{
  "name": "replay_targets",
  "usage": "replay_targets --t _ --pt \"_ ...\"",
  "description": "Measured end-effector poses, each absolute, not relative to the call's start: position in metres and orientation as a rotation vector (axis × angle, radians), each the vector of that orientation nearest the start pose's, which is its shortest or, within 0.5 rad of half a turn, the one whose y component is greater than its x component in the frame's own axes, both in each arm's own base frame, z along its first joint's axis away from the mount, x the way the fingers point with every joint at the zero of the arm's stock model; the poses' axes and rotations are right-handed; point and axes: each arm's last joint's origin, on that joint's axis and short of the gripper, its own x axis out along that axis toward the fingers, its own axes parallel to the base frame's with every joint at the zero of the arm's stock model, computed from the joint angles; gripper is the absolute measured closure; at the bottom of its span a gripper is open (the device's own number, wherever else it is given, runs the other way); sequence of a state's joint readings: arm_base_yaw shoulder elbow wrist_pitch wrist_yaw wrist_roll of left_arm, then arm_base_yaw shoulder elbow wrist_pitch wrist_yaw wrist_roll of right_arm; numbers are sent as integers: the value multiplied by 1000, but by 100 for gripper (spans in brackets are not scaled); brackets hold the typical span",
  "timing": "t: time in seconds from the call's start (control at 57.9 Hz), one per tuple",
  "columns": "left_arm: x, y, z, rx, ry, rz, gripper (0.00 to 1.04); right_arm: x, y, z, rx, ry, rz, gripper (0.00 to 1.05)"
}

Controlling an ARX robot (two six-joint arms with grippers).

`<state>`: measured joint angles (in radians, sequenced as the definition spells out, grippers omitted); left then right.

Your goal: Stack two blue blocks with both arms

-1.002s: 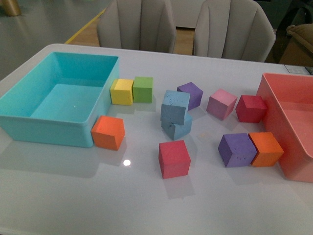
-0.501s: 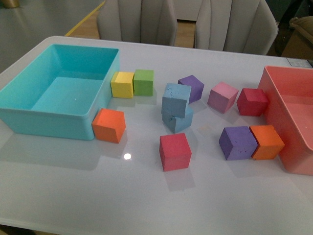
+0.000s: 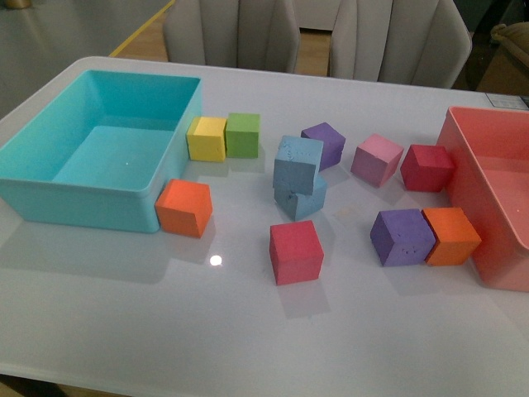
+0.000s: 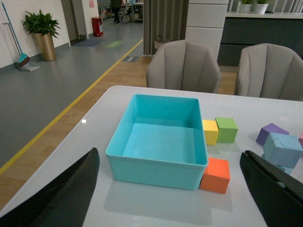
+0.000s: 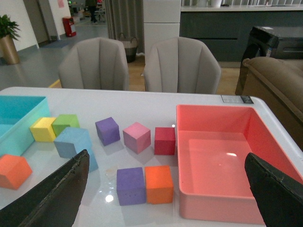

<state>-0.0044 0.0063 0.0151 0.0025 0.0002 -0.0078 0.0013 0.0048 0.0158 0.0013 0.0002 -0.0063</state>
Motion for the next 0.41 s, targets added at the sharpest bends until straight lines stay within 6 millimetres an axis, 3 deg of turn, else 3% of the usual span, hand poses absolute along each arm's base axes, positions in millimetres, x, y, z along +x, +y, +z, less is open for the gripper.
replay_targets --t 0.035,0.415 --pt "97 0 168 -6 -11 -5 7 97 0 169 -6 -12 1 9" --pt "97 0 168 -6 -11 -5 9 97 0 169 -6 -12 1 9"
